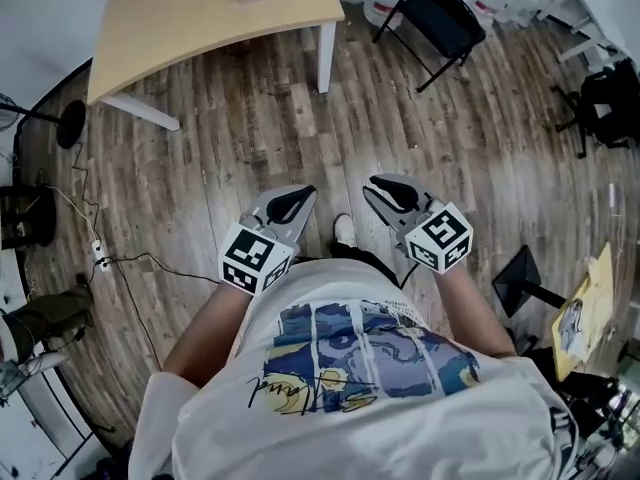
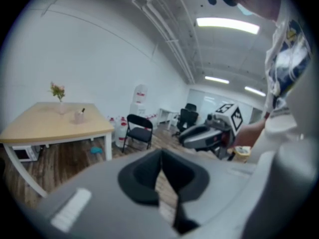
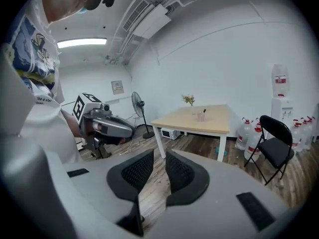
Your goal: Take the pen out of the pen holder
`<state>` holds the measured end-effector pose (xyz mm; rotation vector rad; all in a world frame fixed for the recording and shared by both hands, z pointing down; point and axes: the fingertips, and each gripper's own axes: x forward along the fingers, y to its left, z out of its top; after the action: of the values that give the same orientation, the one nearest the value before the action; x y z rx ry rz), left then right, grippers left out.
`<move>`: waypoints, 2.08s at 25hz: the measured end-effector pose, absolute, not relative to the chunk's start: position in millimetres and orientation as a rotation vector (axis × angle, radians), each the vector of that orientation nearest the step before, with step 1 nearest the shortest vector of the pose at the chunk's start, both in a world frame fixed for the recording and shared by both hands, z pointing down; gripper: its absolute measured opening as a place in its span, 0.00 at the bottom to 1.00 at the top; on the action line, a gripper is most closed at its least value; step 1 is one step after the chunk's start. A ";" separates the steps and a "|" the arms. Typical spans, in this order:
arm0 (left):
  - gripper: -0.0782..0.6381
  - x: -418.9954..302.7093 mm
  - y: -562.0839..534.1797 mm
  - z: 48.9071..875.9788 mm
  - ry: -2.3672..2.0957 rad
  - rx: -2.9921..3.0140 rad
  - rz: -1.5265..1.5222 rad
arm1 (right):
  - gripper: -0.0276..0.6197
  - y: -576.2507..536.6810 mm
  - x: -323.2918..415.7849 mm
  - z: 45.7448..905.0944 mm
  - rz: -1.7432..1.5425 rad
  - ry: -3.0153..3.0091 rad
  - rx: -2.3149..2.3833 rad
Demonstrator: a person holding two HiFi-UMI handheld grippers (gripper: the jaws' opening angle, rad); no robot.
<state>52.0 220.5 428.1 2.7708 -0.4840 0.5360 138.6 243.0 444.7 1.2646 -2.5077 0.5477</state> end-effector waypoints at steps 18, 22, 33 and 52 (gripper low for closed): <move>0.12 21.3 31.0 431.2 -0.743 2.671 0.430 | 0.10 22.4 135.8 465.0 0.538 -2.541 1.094; 0.12 6.9 -19.0 419.7 -0.701 2.713 0.409 | 0.10 -34.0 126.9 461.5 0.509 -2.514 1.132; 0.12 -18.4 -119.8 423.5 -0.808 2.662 0.393 | 0.12 -179.6 142.3 470.9 0.571 -2.514 1.242; 0.12 10.4 -258.6 406.3 -1.242 2.440 0.362 | 0.20 -428.4 177.5 535.4 0.825 -2.584 1.020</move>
<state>10.4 -258.6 406.3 2.4402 -1.2420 0.3619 177.5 -428.4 535.4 1.0204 -2.5843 0.8252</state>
